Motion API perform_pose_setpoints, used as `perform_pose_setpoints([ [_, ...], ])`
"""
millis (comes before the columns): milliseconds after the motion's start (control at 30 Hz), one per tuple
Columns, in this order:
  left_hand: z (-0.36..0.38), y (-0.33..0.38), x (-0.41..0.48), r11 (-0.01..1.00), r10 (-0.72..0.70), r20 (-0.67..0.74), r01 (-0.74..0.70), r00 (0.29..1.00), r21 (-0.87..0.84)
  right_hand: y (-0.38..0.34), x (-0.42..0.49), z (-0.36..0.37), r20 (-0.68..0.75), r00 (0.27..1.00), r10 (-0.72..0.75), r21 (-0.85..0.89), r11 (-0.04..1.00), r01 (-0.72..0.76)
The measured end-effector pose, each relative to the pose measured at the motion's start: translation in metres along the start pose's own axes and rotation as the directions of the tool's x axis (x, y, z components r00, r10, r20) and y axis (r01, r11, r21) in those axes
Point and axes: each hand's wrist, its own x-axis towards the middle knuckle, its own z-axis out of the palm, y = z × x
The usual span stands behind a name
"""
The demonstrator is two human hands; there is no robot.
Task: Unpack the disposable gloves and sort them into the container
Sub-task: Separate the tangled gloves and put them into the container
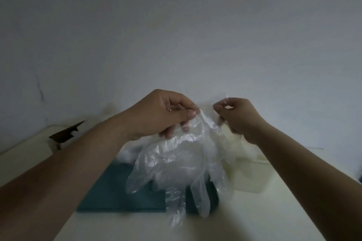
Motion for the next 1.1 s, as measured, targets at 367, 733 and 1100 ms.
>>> perform_pose_setpoints([
  [367,0.046,0.011,0.069,0.994,0.104,0.173,-0.100,0.980,-0.033,0.061,0.054,-0.089,-0.023,0.996,0.088,-0.479,0.873,-0.088],
  [733,0.100,-0.003,0.176,0.992,0.072,0.150,-0.086,0.986,0.093,0.069,0.069,-0.110,-0.066,0.991,-0.113,-0.668,0.743,0.040],
  [1100,0.162,-0.064,0.242,0.864,0.081,0.161,-0.150,0.984,0.481,0.048,0.005,-0.111,0.313,0.944,0.105,-0.684,0.714,0.148],
])
